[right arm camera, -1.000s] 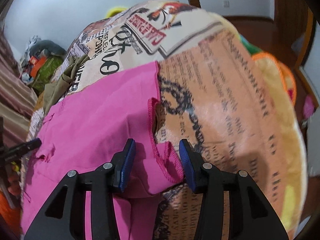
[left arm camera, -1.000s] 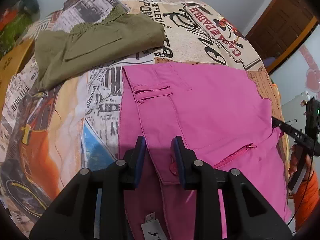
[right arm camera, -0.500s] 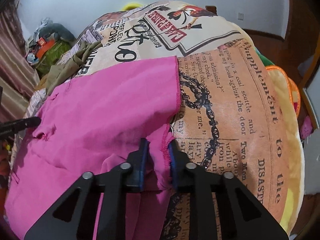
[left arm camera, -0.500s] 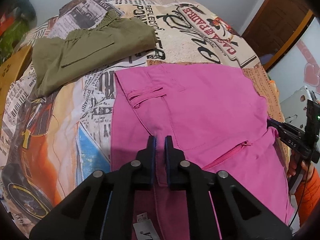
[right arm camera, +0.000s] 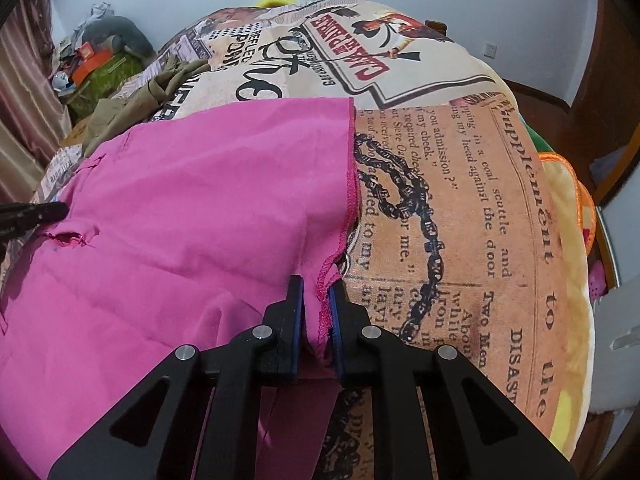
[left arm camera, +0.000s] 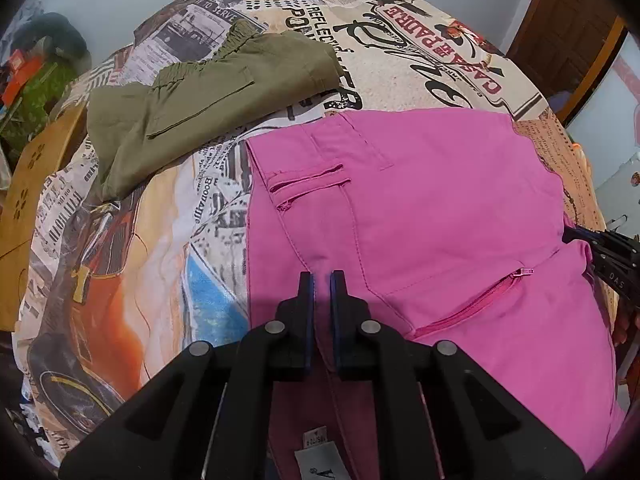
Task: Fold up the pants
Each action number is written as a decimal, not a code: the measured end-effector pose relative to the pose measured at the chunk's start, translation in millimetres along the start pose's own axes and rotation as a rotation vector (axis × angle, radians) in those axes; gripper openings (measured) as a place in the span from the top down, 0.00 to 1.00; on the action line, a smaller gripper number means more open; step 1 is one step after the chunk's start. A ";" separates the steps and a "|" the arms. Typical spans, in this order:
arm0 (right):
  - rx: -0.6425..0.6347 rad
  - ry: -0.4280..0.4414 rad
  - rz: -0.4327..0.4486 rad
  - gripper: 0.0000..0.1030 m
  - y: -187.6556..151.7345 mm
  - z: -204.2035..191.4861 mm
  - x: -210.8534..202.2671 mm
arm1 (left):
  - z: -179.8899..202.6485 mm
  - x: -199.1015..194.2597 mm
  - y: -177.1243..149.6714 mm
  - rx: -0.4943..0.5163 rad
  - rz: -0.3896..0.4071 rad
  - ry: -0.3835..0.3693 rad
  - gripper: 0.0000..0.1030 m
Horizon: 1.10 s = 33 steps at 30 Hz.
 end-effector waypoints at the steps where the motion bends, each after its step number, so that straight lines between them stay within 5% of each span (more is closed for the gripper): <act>1: -0.002 -0.001 -0.003 0.90 0.5 0.3 0.0 | 0.6 -2.9 1.0 0.008 -0.001 -0.001 0.91; 7: -0.031 -0.026 -0.039 0.81 8.9 1.8 -10.0 | -6.8 -34.7 6.0 0.025 0.051 -0.031 0.86; 9: -0.017 -0.025 -0.032 0.78 13.5 5.5 -17.7 | -15.5 -47.2 12.3 0.012 0.080 -0.029 0.77; 12: 0.010 -0.015 0.024 0.65 24.0 11.4 -34.4 | -27.3 -58.1 24.3 -0.007 0.125 -0.006 0.63; 16: 0.017 -0.008 0.112 0.54 46.2 14.7 -53.3 | -40.6 -60.2 45.5 -0.026 0.156 0.014 0.62; 22: 0.004 -0.013 0.148 0.48 77.8 15.3 -42.7 | -49.7 -38.2 75.4 -0.057 0.145 -0.012 0.52; 33: 0.021 0.031 0.067 0.48 106.3 27.7 30.6 | -38.2 33.0 87.8 -0.025 0.029 -0.015 0.52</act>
Point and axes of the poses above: each gripper's, at about its wrist camera, not at the fingertips, and x roughly the way its jaws point, z to its right, y to its top, the point moved 1 cm from there along x, roughly the way its jaws point, and after that the axes turned 6 degrees about -x, right-handed, at the moved point
